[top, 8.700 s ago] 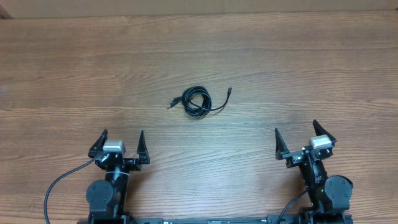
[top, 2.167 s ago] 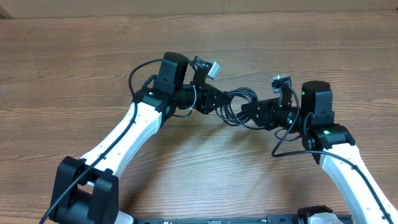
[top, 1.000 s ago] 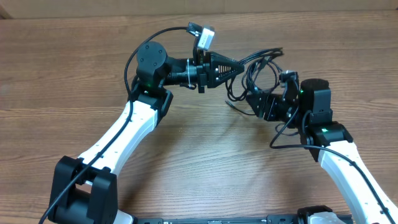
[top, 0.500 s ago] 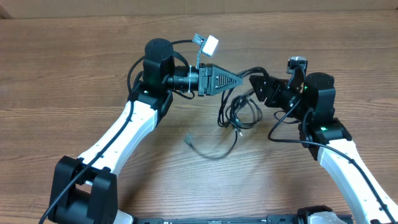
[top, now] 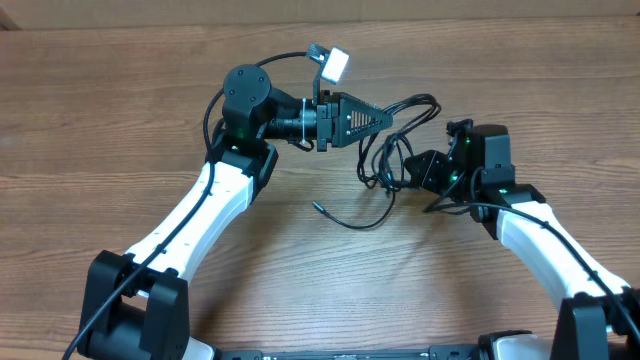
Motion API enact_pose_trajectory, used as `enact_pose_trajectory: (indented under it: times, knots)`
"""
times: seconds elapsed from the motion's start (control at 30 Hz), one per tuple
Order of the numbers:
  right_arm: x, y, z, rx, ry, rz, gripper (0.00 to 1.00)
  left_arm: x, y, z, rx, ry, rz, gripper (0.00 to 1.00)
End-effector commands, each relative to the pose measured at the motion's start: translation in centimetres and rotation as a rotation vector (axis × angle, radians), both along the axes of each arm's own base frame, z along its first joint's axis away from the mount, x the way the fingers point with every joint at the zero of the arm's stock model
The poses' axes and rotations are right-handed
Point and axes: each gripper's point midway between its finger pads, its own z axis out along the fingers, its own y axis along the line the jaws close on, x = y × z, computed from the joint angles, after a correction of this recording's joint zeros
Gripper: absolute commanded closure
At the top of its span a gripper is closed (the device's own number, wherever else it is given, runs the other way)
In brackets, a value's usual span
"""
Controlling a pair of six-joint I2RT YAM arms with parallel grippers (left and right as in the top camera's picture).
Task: Untangle cables
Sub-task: 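Pull the grippers apart to spread the cable loops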
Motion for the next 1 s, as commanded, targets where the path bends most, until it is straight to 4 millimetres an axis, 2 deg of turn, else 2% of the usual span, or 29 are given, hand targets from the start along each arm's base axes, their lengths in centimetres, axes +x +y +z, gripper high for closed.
enact_pose_trajectory:
  times: [0.0,0.1,0.2,0.23,0.3,0.37,0.4,0.5,0.63,0.77,0.9,0.97]
  knots:
    - [0.8,-0.4,0.2,-0.020,-0.019,-0.015,0.84,0.2,0.6,0.8,-0.007,-0.013,0.002,0.96]
    - [1.1,-1.0,0.3,-0.054,-0.035,-0.037,0.96,0.9,1.3,-0.3,0.018,-0.043,0.029,0.96]
    - [1.5,-1.9,0.4,-0.105,-0.054,-0.061,0.96,2.9,2.4,-3.4,0.103,-0.009,0.129,0.96]
    - [1.6,-2.8,0.3,-0.166,-0.067,-0.075,0.96,4.5,3.4,-6.0,0.190,0.019,0.228,0.96]
    - [1.5,-4.8,-0.1,-0.260,-0.052,-0.147,0.96,6.9,6.0,-10.0,0.346,0.067,0.395,0.96]
    - [1.1,-7.0,-0.4,-0.358,-0.033,-0.219,0.96,8.3,8.5,-12.5,0.464,0.094,0.510,0.96]
    - [0.6,-9.0,-0.4,-0.453,-0.018,-0.286,0.96,9.3,11.3,-14.5,0.567,0.106,0.602,0.96]
    - [-0.1,-11.5,0.3,-0.565,-0.018,-0.371,0.96,10.2,15.5,-16.1,0.651,0.142,0.696,0.96]
    - [0.2,-12.6,2.3,-0.607,-0.068,-0.431,0.96,10.7,17.6,-16.3,0.658,0.167,0.744,0.96]
    - [1.1,-13.8,5.7,-0.640,-0.139,-0.506,0.96,11.3,19.9,-17.6,0.744,0.227,0.868,0.96]
    - [1.8,-14.0,8.5,-0.635,-0.187,-0.536,0.96,10.9,23.3,-19.5,0.884,0.327,1.029,0.96]
    - [2.1,-13.6,9.3,-0.612,-0.198,-0.522,0.96,10.5,23.9,-20.0,0.916,0.364,1.057,0.96]
